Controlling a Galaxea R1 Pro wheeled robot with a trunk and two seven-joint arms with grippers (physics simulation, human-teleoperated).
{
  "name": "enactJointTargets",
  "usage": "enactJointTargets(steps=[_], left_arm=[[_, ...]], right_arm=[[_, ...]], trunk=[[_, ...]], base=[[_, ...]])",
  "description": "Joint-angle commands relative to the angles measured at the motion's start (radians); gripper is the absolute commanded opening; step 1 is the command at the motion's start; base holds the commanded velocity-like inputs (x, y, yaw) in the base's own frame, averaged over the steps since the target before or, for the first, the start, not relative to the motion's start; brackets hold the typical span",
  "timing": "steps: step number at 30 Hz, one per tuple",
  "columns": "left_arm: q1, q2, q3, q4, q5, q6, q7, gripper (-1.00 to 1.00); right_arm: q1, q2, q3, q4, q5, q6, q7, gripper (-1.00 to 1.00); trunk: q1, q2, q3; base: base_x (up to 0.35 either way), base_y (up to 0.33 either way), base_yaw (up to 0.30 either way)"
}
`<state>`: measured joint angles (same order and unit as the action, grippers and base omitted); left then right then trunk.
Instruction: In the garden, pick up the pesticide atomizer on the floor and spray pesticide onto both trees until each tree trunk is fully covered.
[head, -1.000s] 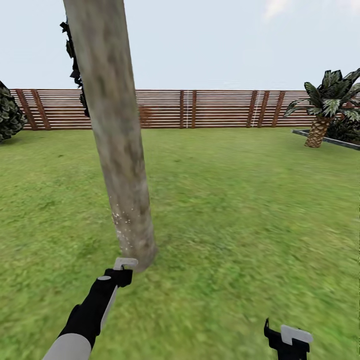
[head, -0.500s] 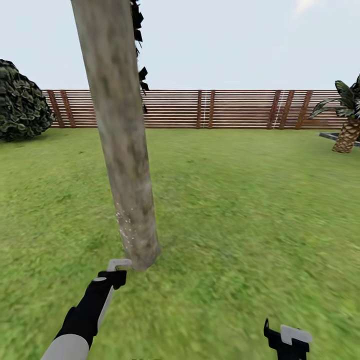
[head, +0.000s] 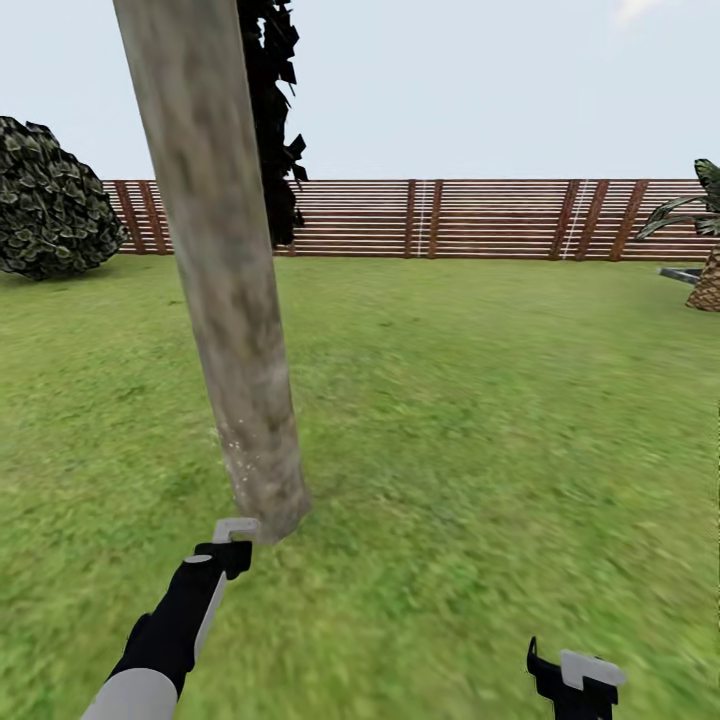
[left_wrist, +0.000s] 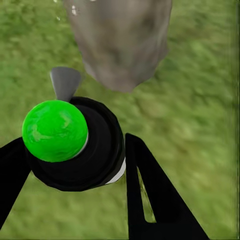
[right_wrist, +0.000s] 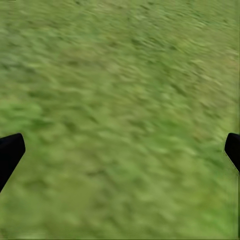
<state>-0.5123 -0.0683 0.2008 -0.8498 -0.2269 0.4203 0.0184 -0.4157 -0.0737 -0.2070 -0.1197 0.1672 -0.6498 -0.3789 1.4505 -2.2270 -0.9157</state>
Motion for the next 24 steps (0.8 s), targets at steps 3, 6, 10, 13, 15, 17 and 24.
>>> enactJointTargets(steps=[3,6,10,13,15,17,24], left_arm=[[0.000,0.000,0.000,0.000,-0.001,0.000,0.000,-1.00],[0.000,-0.001,-0.001,0.000,-0.002,0.000,0.000,-1.00],[0.000,0.000,0.000,0.000,-0.002,0.000,0.000,-1.00],[0.000,0.001,0.000,0.000,-0.002,0.001,0.001,-1.00],[0.000,0.001,0.000,0.000,-0.002,0.000,0.001,-1.00],[0.000,0.001,0.001,0.000,-0.002,0.000,0.001,-1.00],[0.000,0.003,0.003,0.006,-0.002,0.002,0.002,-1.00]], right_arm=[[0.000,0.000,0.000,0.000,0.000,0.000,0.000,1.00],[0.000,0.000,0.000,0.000,0.000,0.000,0.000,1.00],[0.000,0.000,0.000,0.000,0.000,0.000,0.000,1.00],[0.000,0.000,0.000,0.000,0.000,0.000,0.000,1.00],[0.000,0.000,0.000,0.000,0.000,0.000,0.001,1.00],[0.000,0.000,0.000,0.000,0.000,0.000,0.000,1.00],[0.000,0.000,0.000,0.000,0.000,0.000,0.000,1.00]], trunk=[[0.000,0.000,0.000],[0.000,0.000,0.000],[0.000,0.000,0.000],[0.000,0.000,0.000],[0.000,0.000,0.000],[0.000,0.000,0.000],[0.000,0.000,0.000]], base=[[0.096,-0.262,0.000],[0.017,-0.272,0.021],[0.002,-0.274,0.209],[0.000,-0.274,0.272],[0.000,-0.274,0.277],[0.000,-0.274,0.277],[0.062,-0.272,0.173]])
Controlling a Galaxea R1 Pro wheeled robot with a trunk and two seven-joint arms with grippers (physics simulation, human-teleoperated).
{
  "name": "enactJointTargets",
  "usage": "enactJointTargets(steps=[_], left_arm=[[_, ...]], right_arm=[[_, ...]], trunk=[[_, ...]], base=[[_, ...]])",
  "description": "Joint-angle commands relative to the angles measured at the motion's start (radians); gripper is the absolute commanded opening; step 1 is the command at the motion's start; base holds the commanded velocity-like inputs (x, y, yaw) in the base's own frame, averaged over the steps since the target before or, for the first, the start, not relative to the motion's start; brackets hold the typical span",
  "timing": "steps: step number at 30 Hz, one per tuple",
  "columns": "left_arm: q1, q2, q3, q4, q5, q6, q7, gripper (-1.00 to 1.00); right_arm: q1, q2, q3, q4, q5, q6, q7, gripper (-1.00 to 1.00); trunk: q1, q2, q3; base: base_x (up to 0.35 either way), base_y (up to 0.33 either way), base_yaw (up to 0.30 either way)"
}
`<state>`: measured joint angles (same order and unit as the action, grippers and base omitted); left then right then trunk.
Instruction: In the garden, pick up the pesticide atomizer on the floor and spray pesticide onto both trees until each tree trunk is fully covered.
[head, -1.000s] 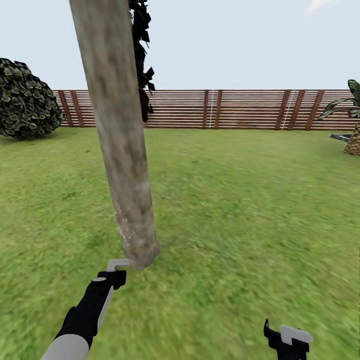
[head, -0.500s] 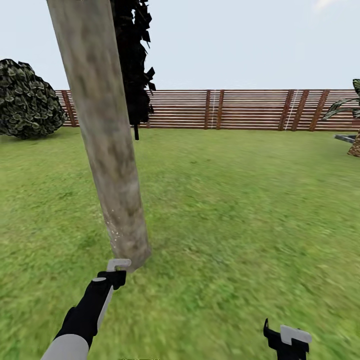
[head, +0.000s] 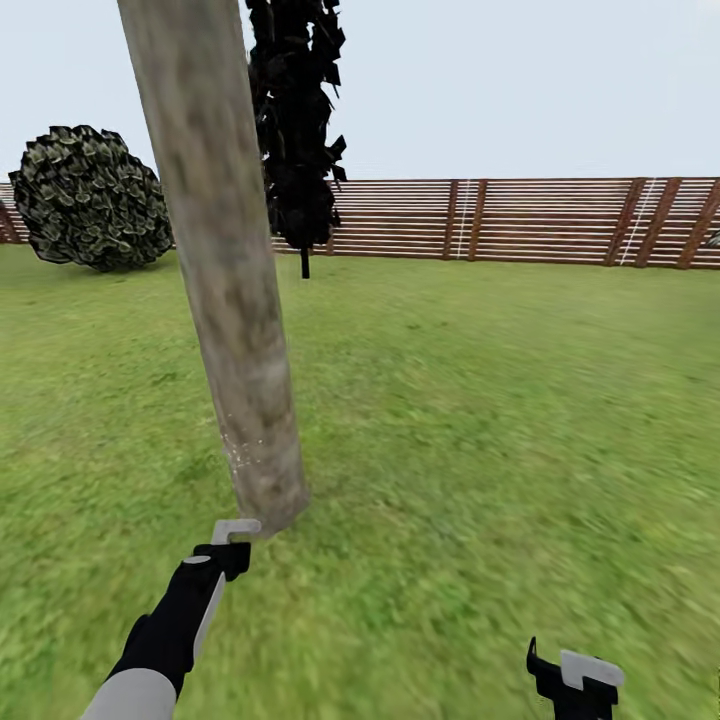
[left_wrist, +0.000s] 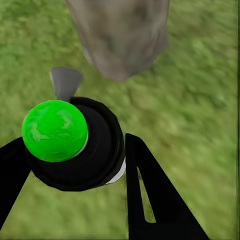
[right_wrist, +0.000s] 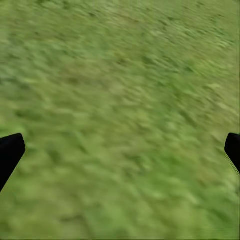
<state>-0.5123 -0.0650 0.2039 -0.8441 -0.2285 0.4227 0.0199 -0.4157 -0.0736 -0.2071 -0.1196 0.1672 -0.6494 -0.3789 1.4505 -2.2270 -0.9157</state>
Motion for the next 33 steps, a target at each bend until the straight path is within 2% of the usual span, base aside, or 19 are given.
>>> enactJointTargets(steps=[1,8,14,16,20,25,29,31,33], left_arm=[[0.000,0.000,0.000,0.001,0.000,0.001,0.000,-1.00],[0.000,0.002,0.000,0.002,0.000,0.005,0.003,-1.00],[0.000,0.001,0.001,0.002,0.002,0.010,0.074,-1.00],[-0.001,0.000,0.002,0.002,0.004,0.018,0.078,-1.00],[0.000,0.000,0.003,0.001,0.006,0.080,0.076,-1.00],[0.000,0.001,-0.001,0.003,0.005,0.096,0.074,-1.00],[0.000,-0.002,-0.005,0.055,0.005,0.093,0.075,-1.00],[-0.001,-0.009,-0.006,0.125,0.006,0.080,0.077,-1.00],[-0.001,-0.011,-0.006,0.142,0.006,0.054,0.078,-1.00]], right_arm=[[0.000,0.000,0.000,0.000,0.000,0.000,0.000,1.00],[0.000,0.000,0.000,0.000,0.000,0.000,0.000,1.00],[0.000,0.000,0.000,0.000,0.000,-0.001,0.000,1.00],[0.000,0.000,0.000,0.000,0.000,0.000,0.000,1.00],[0.000,0.000,0.000,0.000,0.000,-0.001,0.000,1.00],[0.000,0.000,0.000,0.000,0.000,0.000,0.001,1.00],[0.000,0.000,0.000,0.000,0.000,0.000,0.001,1.00],[0.000,0.000,0.000,0.000,0.000,0.000,0.001,1.00],[0.000,0.000,0.000,0.000,0.000,-0.001,0.001,1.00]], trunk=[[0.000,0.000,0.000],[0.000,0.000,0.000],[0.000,0.000,0.000],[0.000,0.000,0.000],[0.000,0.000,0.000],[0.000,0.000,0.000],[0.000,0.000,0.000],[0.000,0.000,0.000],[0.000,0.000,0.000]], base=[[0.166,-0.249,0.014],[0.223,-0.205,0.002],[0.241,-0.180,0.017],[0.112,-0.063,0.210],[0.021,-0.012,0.259],[0.001,-0.001,0.271],[0.000,0.000,0.241],[0.000,0.000,0.057],[0.000,0.000,0.016]])
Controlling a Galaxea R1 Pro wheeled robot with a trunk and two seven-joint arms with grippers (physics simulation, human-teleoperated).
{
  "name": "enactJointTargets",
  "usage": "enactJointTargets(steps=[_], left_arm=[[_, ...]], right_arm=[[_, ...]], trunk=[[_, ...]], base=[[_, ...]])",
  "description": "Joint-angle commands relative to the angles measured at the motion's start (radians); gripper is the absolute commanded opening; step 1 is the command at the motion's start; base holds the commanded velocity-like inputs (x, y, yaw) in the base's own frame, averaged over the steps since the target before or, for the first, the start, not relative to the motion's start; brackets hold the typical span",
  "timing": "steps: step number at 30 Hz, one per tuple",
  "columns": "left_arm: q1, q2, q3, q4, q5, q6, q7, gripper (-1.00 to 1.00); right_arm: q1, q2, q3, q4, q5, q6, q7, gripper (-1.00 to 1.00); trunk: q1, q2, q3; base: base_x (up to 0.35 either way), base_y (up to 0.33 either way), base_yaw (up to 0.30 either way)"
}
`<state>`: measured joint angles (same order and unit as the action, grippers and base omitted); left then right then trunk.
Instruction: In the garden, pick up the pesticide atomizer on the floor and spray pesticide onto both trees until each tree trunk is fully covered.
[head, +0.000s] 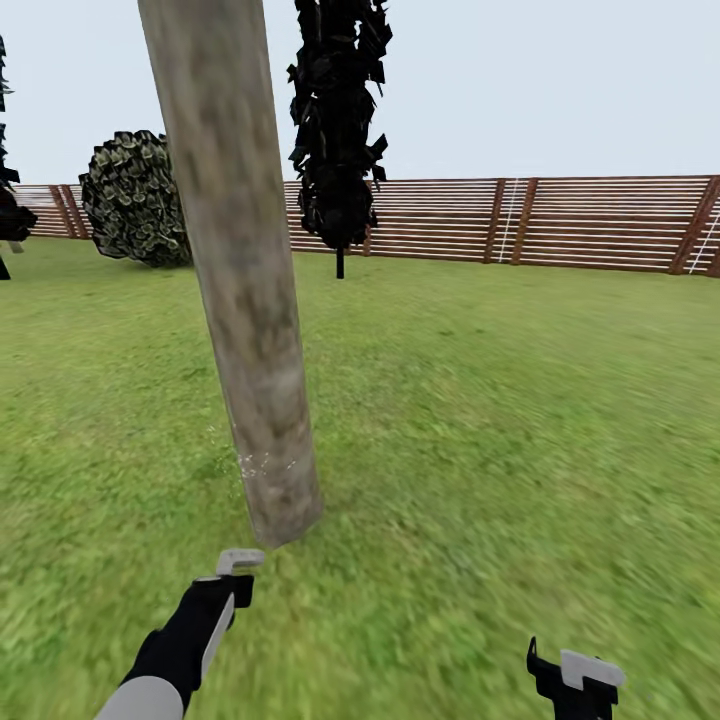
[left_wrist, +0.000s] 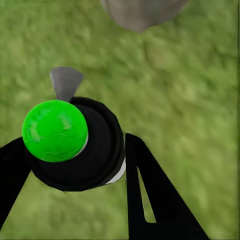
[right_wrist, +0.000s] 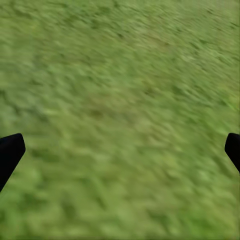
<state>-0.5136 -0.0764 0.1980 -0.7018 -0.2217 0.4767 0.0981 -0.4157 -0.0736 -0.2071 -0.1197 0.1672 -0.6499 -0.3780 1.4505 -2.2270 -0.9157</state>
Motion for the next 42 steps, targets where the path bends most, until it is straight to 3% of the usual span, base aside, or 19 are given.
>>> enactJointTargets(steps=[1,9,14,19,21,23,26,31,32,34,36,39,42], left_arm=[[0.000,-0.001,0.000,0.003,-0.001,-0.018,0.001,-1.00],[0.000,0.011,0.009,0.005,-0.003,-0.168,0.007,-1.00],[0.000,0.000,0.006,0.009,-0.001,-0.189,0.008,-1.00],[0.000,0.008,0.010,-0.002,-0.001,-0.190,0.008,-1.00],[0.000,0.012,0.028,-0.003,-0.002,-0.190,0.007,-1.00],[-0.001,0.016,0.081,-0.005,-0.003,-0.193,0.006,-1.00],[-0.002,0.016,0.096,-0.004,-0.003,-0.194,0.005,-1.00],[-0.001,-0.013,0.093,0.006,-0.004,-0.195,0.004,-1.00],[-0.001,-0.030,0.083,0.008,-0.005,-0.195,0.004,-1.00],[0.000,-0.036,0.060,0.009,-0.007,-0.205,0.005,-1.00],[0.000,-0.033,0.053,0.009,-0.009,-0.227,0.005,-1.00],[-0.001,0.009,0.052,0.008,-0.006,-0.251,0.006,-1.00],[-0.001,0.017,0.050,0.007,-0.003,-0.257,0.007,-1.00]], right_arm=[[0.000,0.000,0.000,0.000,0.000,0.000,0.000,1.00],[0.000,-0.001,0.000,0.000,0.000,0.000,0.001,1.00],[0.000,-0.001,0.000,0.000,0.000,0.000,0.001,1.00],[0.000,-0.001,0.000,0.001,0.000,0.001,0.001,1.00],[0.000,-0.001,0.000,0.001,0.000,0.000,0.001,1.00],[0.000,-0.001,0.000,0.001,0.000,0.000,0.001,1.00],[0.000,-0.001,0.000,0.001,0.000,0.000,0.001,1.00],[0.000,0.000,0.000,0.001,0.000,0.000,0.001,1.00],[0.000,0.000,0.000,0.001,0.000,0.000,0.001,1.00],[0.000,-0.001,0.000,0.001,0.000,0.000,0.001,1.00],[0.000,-0.001,0.000,0.001,0.000,0.001,0.001,1.00],[0.000,-0.001,0.000,0.001,0.000,0.000,0.001,1.00],[0.000,-0.001,0.000,0.001,0.000,0.001,0.001,1.00]], trunk=[[0.000,0.000,0.000],[0.000,0.000,0.000],[0.000,0.000,0.000],[0.000,0.000,0.000],[0.000,0.000,0.000],[0.000,0.000,0.000],[0.000,0.000,0.000],[0.000,0.000,0.000],[0.000,0.000,0.000],[0.000,0.000,0.000],[0.000,0.000,0.000],[0.000,0.000,0.000],[0.000,0.000,0.000]], base=[[0.000,0.000,0.008],[0.000,-0.129,0.001],[0.000,-0.271,0.000],[0.022,-0.255,0.000],[0.113,-0.146,0.000],[0.106,-0.080,0.000],[0.036,-0.025,0.000],[0.004,-0.002,0.000],[0.000,0.000,0.000],[0.000,0.000,0.000],[0.000,0.000,0.000],[0.000,0.000,0.000],[0.000,-0.079,0.000]])
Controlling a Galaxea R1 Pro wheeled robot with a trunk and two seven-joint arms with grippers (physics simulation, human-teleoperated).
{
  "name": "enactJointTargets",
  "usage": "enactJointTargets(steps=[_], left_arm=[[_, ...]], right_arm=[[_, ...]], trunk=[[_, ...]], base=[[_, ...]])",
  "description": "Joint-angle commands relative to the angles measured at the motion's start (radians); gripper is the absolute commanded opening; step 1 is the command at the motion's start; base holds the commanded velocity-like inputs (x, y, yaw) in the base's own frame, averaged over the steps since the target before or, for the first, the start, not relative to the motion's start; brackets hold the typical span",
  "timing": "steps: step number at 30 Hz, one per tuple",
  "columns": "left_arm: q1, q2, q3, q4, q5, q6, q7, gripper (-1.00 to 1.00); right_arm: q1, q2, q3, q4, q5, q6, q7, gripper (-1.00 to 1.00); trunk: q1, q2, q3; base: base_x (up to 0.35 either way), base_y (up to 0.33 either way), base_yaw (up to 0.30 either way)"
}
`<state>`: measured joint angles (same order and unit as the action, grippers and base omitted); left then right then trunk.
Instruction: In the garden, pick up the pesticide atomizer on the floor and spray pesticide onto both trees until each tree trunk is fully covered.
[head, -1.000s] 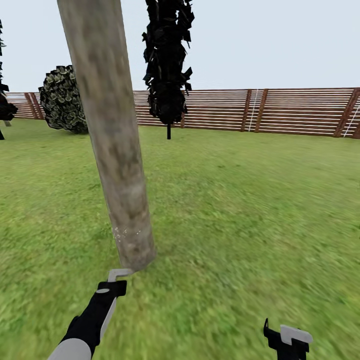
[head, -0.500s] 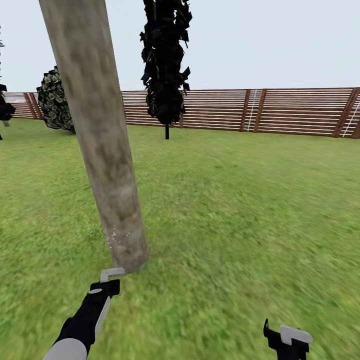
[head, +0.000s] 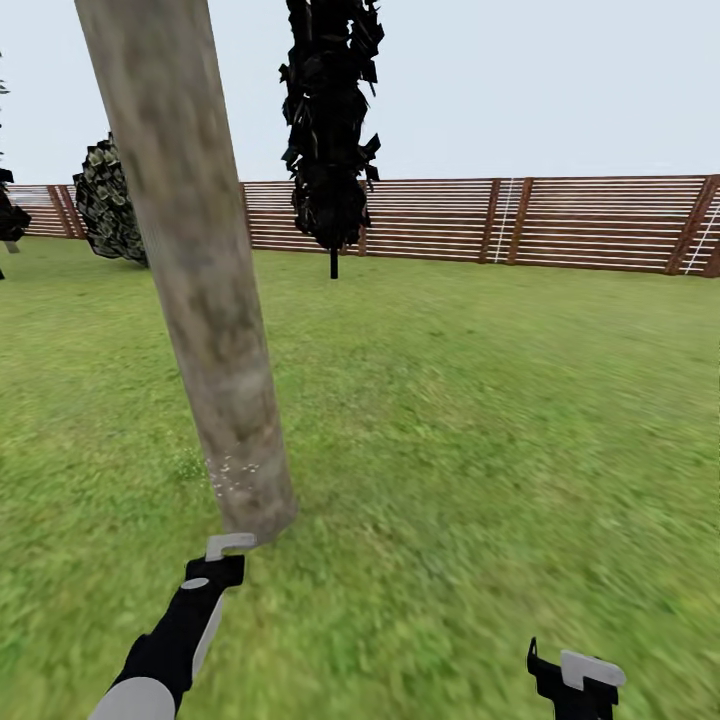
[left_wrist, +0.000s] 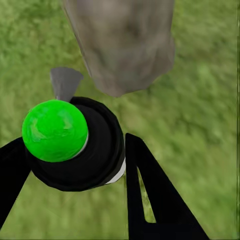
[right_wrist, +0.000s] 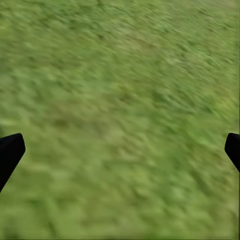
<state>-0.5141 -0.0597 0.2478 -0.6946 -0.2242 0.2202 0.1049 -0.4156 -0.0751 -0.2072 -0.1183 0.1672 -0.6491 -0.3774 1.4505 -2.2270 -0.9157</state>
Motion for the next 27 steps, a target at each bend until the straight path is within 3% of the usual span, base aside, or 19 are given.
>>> enactJointTargets(steps=[1,5,14,20,24,27], left_arm=[[0.000,-0.005,-0.002,-0.001,0.000,0.000,0.001,-1.00],[-0.001,-0.029,-0.003,-0.010,0.000,-0.001,0.001,-1.00],[-0.005,-0.031,-0.002,-0.019,0.000,-0.001,0.001,-1.00],[-0.016,-0.035,-0.010,-0.043,-0.001,-0.002,-0.008,-1.00],[-0.035,-0.029,-0.045,-0.172,0.000,0.008,-0.013,-1.00],[-0.037,-0.052,-0.117,-0.198,0.000,0.009,-0.015,-1.00]], right_arm=[[0.000,0.000,0.000,0.000,0.000,0.000,0.000,1.00],[0.000,0.000,0.000,0.000,0.000,0.000,0.000,1.00],[0.000,0.000,0.000,0.000,0.000,-0.001,0.000,1.00],[0.000,0.000,0.000,0.000,0.000,-0.001,0.000,1.00],[0.000,0.000,0.000,-0.001,0.001,-0.001,0.000,1.00],[0.000,0.000,0.001,0.000,0.003,-0.001,0.000,1.00]], trunk=[[0.000,0.000,0.000],[0.000,0.000,0.000],[0.000,0.000,0.000],[0.000,0.000,0.000],[0.000,0.000,0.000],[0.000,0.000,0.000]], base=[[0.000,-0.223,0.000],[-0.030,-0.252,0.000],[-0.204,-0.224,0.210],[-0.073,-0.053,0.179],[-0.002,-0.002,0.010],[0.000,0.000,0.000]])
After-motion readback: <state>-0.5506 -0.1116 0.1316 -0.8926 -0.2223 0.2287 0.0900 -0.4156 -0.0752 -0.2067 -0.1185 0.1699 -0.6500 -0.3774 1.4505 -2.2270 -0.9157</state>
